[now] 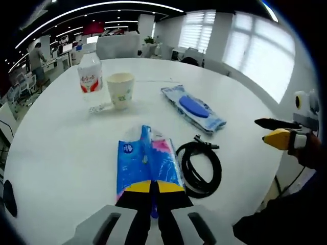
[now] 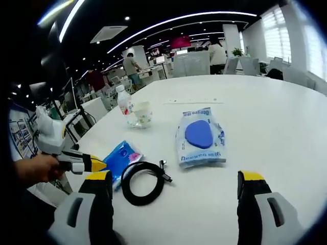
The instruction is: Arrange the tabletop items into an orderly group along one side of the table until the central work area is clear of visible clutter.
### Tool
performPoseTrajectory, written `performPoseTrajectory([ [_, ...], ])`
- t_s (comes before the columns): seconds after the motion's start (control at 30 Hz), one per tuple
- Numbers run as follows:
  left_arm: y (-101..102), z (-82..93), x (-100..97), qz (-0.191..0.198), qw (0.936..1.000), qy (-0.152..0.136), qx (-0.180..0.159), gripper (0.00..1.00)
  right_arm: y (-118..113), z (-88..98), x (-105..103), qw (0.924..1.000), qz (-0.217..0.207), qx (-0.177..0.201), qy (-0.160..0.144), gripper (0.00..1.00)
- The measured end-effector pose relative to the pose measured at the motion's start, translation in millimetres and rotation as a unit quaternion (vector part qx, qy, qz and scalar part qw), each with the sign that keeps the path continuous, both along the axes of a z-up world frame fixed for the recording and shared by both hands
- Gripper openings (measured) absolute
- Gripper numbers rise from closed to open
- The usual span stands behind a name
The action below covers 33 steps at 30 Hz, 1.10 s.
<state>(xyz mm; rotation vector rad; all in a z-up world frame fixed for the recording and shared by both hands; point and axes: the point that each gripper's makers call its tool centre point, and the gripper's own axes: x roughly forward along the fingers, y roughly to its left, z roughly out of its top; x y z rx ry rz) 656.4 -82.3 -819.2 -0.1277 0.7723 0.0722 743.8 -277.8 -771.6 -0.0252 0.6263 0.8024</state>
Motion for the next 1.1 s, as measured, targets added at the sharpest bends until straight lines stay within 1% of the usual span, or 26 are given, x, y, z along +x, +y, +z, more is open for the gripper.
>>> performPoseTrajectory([
  [0.03,0.6,-2.7,-4.0,0.005,1.0,0.002,0.001,0.01,-2.4,-3.4,0.1,1.0,-0.005,-0.004,0.0,0.98],
  [0.07,2.3,-5.7,-5.2,0.009,1.0,0.003,-0.002,0.04,-2.2,-5.7,-0.4,1.0,-0.005,-0.005,0.001,0.98],
  [0.1,-3.7,-14.0,-6.0,-0.004,0.9997,0.013,-0.022,0.07,-0.2,-11.9,-5.3,0.9999,-0.002,-0.012,0.008,0.98],
  [0.13,-1.6,-21.7,-7.1,-0.006,0.9994,0.026,-0.021,0.09,-0.1,-13.3,-6.2,0.9999,-0.002,-0.013,0.01,0.98],
  [0.17,-2.7,-21.2,-8.2,-0.011,0.9995,0.026,-0.017,0.11,-0.1,-14.3,-6.4,0.9998,-0.001,-0.013,0.011,0.98],
  [0.2,-3.7,-13.6,-7.5,-0.01,0.9998,0.012,-0.014,0.12,0.0,-14.7,-7.1,0.9998,-0.001,-0.013,0.012,0.98],
  [0.27,-7.9,-8.0,-8.7,-0.019,0.9997,0.007,-0.009,0.11,-0.6,-14.7,-7.2,0.9998,-0.003,-0.013,0.013,0.98],
  [0.3,-12.5,6.2,-9.1,-0.03,0.9995,-0.005,-0.004,0.11,0.1,-12.2,-6.5,0.9999,-0.003,-0.011,0.012,0.98],
  [0.33,-18.4,17.3,-6.6,-0.043,0.9989,-0.015,-0.011,0.12,1.1,-8.4,-5.2,0.9999,-0.006,-0.005,0.011,0.99],
  [0.37,-20.9,19.8,-5.9,-0.049,0.9986,-0.016,-0.016,0.14,1.4,-7.2,-4.5,0.9999,-0.007,-0.003,0.01,0.99],
  [0.4,-24.2,30.6,-1.8,-0.059,0.9978,-0.023,-0.016,0.16,2.1,-5.7,-3.8,0.9999,-0.009,0.0,0.011,0.99],
  [0.43,-26.2,36.3,2.1,-0.072,0.9968,-0.032,-0.011,0.18,2.3,-5.2,-3.7,0.9999,-0.009,0.001,0.011,0.99],
  [0.47,-29.7,43.7,5.1,-0.084,0.9958,-0.034,-0.012,0.2,2.9,-3.8,-2.9,0.9999,-0.013,0.005,0.01,0.99],
  [0.53,-31.7,50.9,9.9,-0.094,0.9949,-0.036,-0.011,0.24,3.3,-3.5,-2.0,0.9998,-0.015,0.007,0.011,0.99],
  [0.57,-33.2,60.4,17.9,-0.111,0.9928,-0.044,-0.006,0.26,3.7,-3.1,-2.1,0.9998,-0.016,0.007,0.012,0.99],
  [0.6,-33.2,64.7,21.5,-0.115,0.9922,-0.047,-0.004,0.27,4.0,-2.8,-2.4,0.9997,-0.017,0.008,0.013,0.99],
  [0.63,-32.6,71.5,27.5,-0.121,0.991,-0.056,-0.001,0.27,4.8,-2.5,-2.7,0.9997,-0.018,0.011,0.016,0.99],
  [0.67,-29.0,72.2,31.5,-0.123,0.9905,-0.061,-0.001,0.28,5.2,-2.3,-3.0,0.9996,-0.019,0.012,0.017,0.99],
  [0.7,-28.8,76.6,37.2,-0.13,0.9891,-0.069,-0.003,0.28,5.5,-2.2,-3.2,0.9995,-0.021,0.012,0.019,1.0],
  [0.77,-29.3,81.3,43.2,-0.141,0.9874,-0.073,0.003,0.3,6.2,-2.1,-3.0,0.9995,-0.021,0.013,0.02,1.0],
  [0.8,-32.2,86.4,47.8,-0.149,0.9859,-0.076,0.006,0.3,6.4,-1.8,-2.9,0.9994,-0.023,0.014,0.021,1.0],
  [0.87,-34.6,90.2,52.5,-0.161,0.9837,-0.079,0.006,0.32,7.1,-1.3,-3.0,0.9992,-0.026,0.016,0.025,1.0],
  [0.9,-36.5,94.9,58.8,-0.171,0.9818,-0.082,0.012,0.33,7.2,-2.3,-3.2,0.999,-0.029,0.016,0.031,1.0],
  [0.97,-35.0,96.5,66.7,-0.19,0.9783,-0.081,0.015,0.35,7.9,-2.1,-3.2,0.9986,-0.035,0.019,0.034,0.99],
  [1.03,-37.5,99.0,73.7,-0.213,0.9741,-0.075,0.02,0.36,8.5,-2.3,-2.4,0.9981,-0.041,0.024,0.039,0.99],
  [1.1,-38.6,100.3,79.5,-0.233,0.9699,-0.067,0.024,0.39,8.2,-2.2,-2.2,0.9974,-0.05,0.029,0.043,0.99],
])
